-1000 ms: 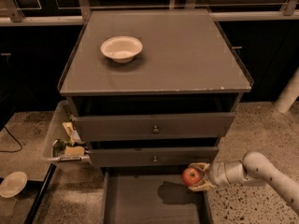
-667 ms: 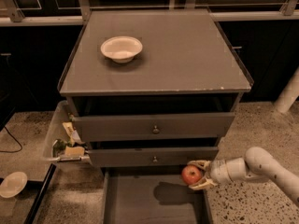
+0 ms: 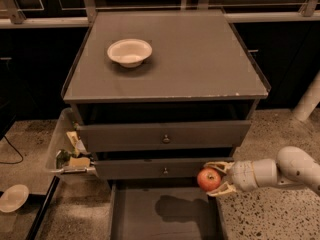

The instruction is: Pick apple from bottom drawer and place on counter

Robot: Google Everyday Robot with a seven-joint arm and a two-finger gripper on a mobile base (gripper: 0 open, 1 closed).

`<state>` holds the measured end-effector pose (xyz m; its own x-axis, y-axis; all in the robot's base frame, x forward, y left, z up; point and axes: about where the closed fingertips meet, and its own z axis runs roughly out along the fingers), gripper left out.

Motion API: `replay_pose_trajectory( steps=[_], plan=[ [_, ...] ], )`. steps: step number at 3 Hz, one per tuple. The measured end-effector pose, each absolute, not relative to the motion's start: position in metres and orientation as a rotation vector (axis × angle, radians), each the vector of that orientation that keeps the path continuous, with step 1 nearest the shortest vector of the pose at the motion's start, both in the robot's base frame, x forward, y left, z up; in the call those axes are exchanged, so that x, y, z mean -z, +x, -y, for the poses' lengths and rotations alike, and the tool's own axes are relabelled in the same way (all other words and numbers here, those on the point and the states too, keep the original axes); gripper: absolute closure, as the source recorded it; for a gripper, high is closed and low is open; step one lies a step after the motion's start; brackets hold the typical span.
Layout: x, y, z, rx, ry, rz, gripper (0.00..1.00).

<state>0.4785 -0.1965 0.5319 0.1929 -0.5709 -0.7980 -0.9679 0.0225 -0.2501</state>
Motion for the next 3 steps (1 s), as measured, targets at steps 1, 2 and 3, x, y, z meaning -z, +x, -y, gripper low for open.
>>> replay_pose_trajectory(
  steps=[1,2,3],
  plan=[
    [-0.593,0.478,0.205,-0.535,-1.646,-1.449,1.00],
    [-0.649,0.486,0.219,-0.487,-1.563,-1.414,1.00],
    [-0.648,0.486,0.217,-0.493,-1.559,-1.413,1.00]
  ],
)
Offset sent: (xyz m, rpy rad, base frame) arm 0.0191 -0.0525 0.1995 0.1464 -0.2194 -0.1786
